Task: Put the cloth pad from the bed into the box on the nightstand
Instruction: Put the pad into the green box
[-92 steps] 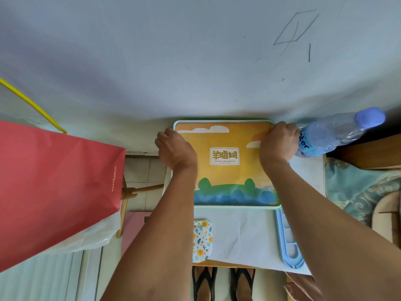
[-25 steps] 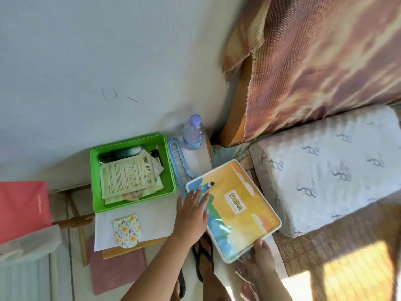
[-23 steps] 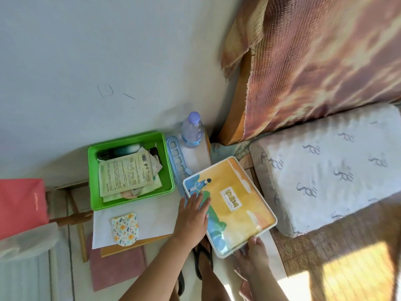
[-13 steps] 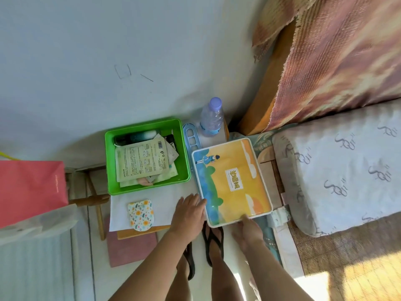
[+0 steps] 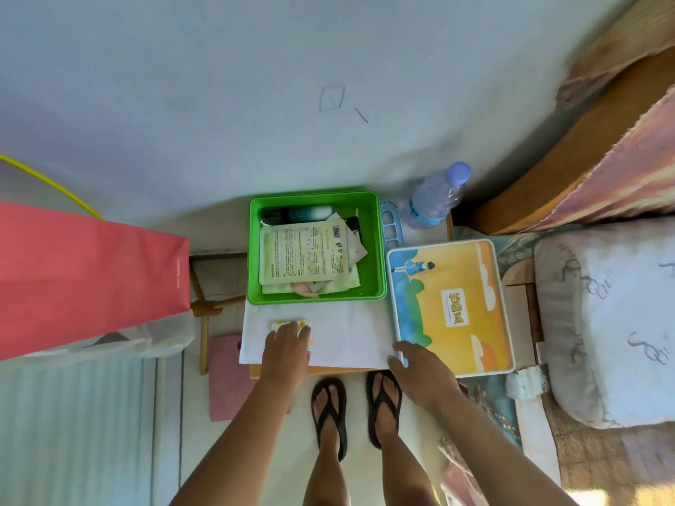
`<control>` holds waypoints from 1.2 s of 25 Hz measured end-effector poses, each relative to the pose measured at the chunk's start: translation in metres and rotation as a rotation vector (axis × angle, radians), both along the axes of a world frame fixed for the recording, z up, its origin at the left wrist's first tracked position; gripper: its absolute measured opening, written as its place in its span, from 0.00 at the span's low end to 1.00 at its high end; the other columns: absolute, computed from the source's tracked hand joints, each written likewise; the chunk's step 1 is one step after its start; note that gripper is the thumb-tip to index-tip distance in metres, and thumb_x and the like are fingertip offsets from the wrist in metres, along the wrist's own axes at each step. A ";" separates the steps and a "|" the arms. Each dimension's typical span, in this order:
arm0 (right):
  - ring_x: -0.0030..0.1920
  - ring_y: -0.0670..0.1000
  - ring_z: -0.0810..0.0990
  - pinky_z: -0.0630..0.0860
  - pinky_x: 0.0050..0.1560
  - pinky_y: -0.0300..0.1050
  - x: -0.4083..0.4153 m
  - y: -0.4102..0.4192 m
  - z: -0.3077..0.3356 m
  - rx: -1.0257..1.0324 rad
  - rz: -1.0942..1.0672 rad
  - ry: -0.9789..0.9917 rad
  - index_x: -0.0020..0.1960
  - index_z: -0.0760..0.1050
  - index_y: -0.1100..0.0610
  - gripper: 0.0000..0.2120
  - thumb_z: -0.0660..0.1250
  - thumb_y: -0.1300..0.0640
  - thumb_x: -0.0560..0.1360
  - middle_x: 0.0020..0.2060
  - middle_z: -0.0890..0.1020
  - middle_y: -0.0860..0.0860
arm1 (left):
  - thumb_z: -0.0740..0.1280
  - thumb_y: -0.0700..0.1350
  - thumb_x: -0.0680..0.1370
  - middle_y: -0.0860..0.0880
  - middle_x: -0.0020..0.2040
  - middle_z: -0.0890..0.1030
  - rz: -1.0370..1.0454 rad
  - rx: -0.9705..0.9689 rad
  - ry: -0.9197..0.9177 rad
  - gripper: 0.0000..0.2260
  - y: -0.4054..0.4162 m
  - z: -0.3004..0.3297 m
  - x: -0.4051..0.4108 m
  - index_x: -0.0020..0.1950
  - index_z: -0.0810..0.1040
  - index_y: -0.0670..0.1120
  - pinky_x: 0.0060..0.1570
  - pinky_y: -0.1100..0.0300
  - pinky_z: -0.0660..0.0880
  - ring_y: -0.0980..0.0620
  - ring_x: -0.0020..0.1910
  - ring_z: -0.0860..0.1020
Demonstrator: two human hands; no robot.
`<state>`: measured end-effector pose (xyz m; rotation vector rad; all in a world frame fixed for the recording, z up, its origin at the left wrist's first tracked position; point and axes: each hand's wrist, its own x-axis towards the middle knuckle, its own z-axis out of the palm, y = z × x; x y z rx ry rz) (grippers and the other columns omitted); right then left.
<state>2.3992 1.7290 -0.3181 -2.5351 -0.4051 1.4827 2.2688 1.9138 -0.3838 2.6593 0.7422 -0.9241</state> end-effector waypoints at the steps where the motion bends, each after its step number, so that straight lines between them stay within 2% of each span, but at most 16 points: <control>1: 0.65 0.54 0.73 0.70 0.62 0.48 0.000 0.008 -0.003 -0.028 0.074 -0.023 0.69 0.65 0.48 0.20 0.54 0.45 0.78 0.66 0.73 0.51 | 0.62 0.47 0.78 0.44 0.70 0.67 0.020 0.002 0.017 0.23 0.008 -0.004 -0.002 0.71 0.61 0.47 0.68 0.51 0.65 0.45 0.69 0.66; 3: 0.65 0.54 0.73 0.70 0.61 0.48 -0.003 0.021 -0.010 -0.079 0.176 -0.064 0.68 0.65 0.48 0.21 0.53 0.43 0.77 0.66 0.74 0.51 | 0.66 0.46 0.76 0.43 0.72 0.65 0.042 -0.016 0.024 0.27 0.019 -0.013 -0.007 0.72 0.59 0.47 0.69 0.51 0.64 0.45 0.71 0.64; 6: 0.66 0.53 0.72 0.69 0.62 0.48 -0.006 0.030 -0.020 -0.095 0.161 -0.080 0.69 0.65 0.47 0.22 0.53 0.42 0.77 0.66 0.74 0.49 | 0.69 0.41 0.72 0.43 0.67 0.68 -0.013 0.015 -0.037 0.30 0.022 -0.024 -0.010 0.71 0.59 0.46 0.64 0.51 0.66 0.44 0.65 0.67; 9: 0.66 0.52 0.72 0.69 0.62 0.48 -0.011 0.030 -0.027 -0.103 0.145 -0.070 0.68 0.66 0.47 0.22 0.54 0.42 0.77 0.66 0.74 0.48 | 0.68 0.42 0.73 0.44 0.62 0.71 -0.033 0.058 -0.058 0.23 0.025 -0.027 -0.010 0.66 0.65 0.45 0.59 0.52 0.67 0.44 0.60 0.70; 11: 0.65 0.51 0.73 0.69 0.62 0.48 -0.015 0.029 -0.025 -0.110 0.155 -0.066 0.68 0.66 0.47 0.21 0.54 0.43 0.77 0.66 0.74 0.48 | 0.65 0.45 0.76 0.46 0.60 0.74 0.019 -0.010 -0.064 0.16 0.028 -0.023 -0.013 0.63 0.70 0.46 0.57 0.53 0.67 0.46 0.59 0.72; 13: 0.64 0.52 0.74 0.69 0.62 0.47 -0.017 0.031 -0.021 -0.126 0.215 -0.105 0.67 0.67 0.48 0.20 0.53 0.44 0.78 0.64 0.76 0.49 | 0.63 0.45 0.77 0.47 0.57 0.79 0.168 -0.181 -0.114 0.12 0.033 -0.010 -0.019 0.61 0.73 0.47 0.51 0.56 0.70 0.46 0.56 0.76; 15: 0.61 0.52 0.76 0.70 0.60 0.47 -0.018 0.033 -0.015 -0.150 0.329 -0.179 0.65 0.68 0.49 0.19 0.52 0.45 0.78 0.61 0.78 0.50 | 0.64 0.45 0.77 0.46 0.52 0.82 0.363 -0.376 -0.206 0.10 0.039 0.006 -0.021 0.57 0.75 0.46 0.43 0.58 0.69 0.45 0.51 0.79; 16: 0.59 0.52 0.77 0.71 0.59 0.47 -0.018 0.034 -0.011 -0.150 0.351 -0.205 0.64 0.69 0.49 0.19 0.51 0.45 0.78 0.59 0.79 0.50 | 0.65 0.45 0.77 0.44 0.50 0.82 0.492 -0.488 -0.263 0.09 0.045 0.013 -0.018 0.56 0.76 0.44 0.42 0.57 0.70 0.44 0.50 0.79; 18: 0.59 0.52 0.78 0.72 0.58 0.47 -0.017 0.035 -0.008 -0.137 0.340 -0.216 0.64 0.69 0.48 0.18 0.51 0.45 0.78 0.59 0.79 0.50 | 0.66 0.42 0.77 0.42 0.52 0.82 0.802 -0.694 -0.411 0.08 0.058 0.026 0.001 0.54 0.76 0.42 0.48 0.52 0.75 0.43 0.52 0.80; 19: 0.59 0.52 0.78 0.72 0.58 0.47 -0.016 0.036 -0.006 -0.126 0.324 -0.219 0.64 0.69 0.48 0.18 0.51 0.44 0.78 0.59 0.79 0.50 | 0.66 0.40 0.76 0.42 0.54 0.81 0.921 -0.733 -0.477 0.09 0.065 0.031 0.014 0.55 0.76 0.41 0.53 0.50 0.77 0.43 0.54 0.79; 21: 0.59 0.52 0.78 0.72 0.58 0.46 -0.013 0.036 -0.005 -0.105 0.297 -0.223 0.64 0.68 0.48 0.18 0.52 0.44 0.78 0.59 0.79 0.50 | 0.66 0.39 0.76 0.41 0.56 0.81 1.028 -0.684 -0.538 0.10 0.075 0.032 0.043 0.57 0.76 0.39 0.55 0.50 0.76 0.43 0.56 0.78; 24: 0.58 0.53 0.78 0.71 0.58 0.46 -0.012 0.032 -0.009 -0.079 0.269 -0.214 0.66 0.66 0.48 0.19 0.52 0.45 0.78 0.60 0.79 0.50 | 0.66 0.37 0.76 0.38 0.59 0.79 1.055 -0.570 -0.530 0.12 0.077 0.019 0.086 0.59 0.74 0.37 0.55 0.50 0.76 0.40 0.57 0.77; 26: 0.59 0.53 0.77 0.71 0.59 0.47 -0.012 0.029 -0.012 -0.073 0.259 -0.201 0.67 0.65 0.48 0.19 0.52 0.46 0.78 0.61 0.78 0.50 | 0.65 0.36 0.77 0.39 0.64 0.75 1.061 -0.540 -0.523 0.17 0.075 0.016 0.105 0.66 0.69 0.39 0.58 0.51 0.74 0.40 0.62 0.74; 28: 0.60 0.54 0.77 0.70 0.60 0.47 -0.009 0.024 -0.016 -0.082 0.253 -0.188 0.67 0.65 0.49 0.19 0.52 0.46 0.78 0.61 0.78 0.51 | 0.62 0.36 0.78 0.38 0.68 0.68 0.968 -0.423 -0.483 0.23 0.070 0.015 0.113 0.72 0.61 0.42 0.61 0.50 0.71 0.39 0.65 0.71; 30: 0.61 0.54 0.77 0.70 0.60 0.47 -0.008 0.017 -0.016 -0.105 0.240 -0.163 0.67 0.65 0.50 0.18 0.51 0.47 0.79 0.61 0.78 0.52 | 0.61 0.37 0.78 0.37 0.68 0.66 0.758 -0.264 -0.474 0.23 0.054 0.022 0.108 0.72 0.60 0.42 0.63 0.47 0.70 0.39 0.66 0.69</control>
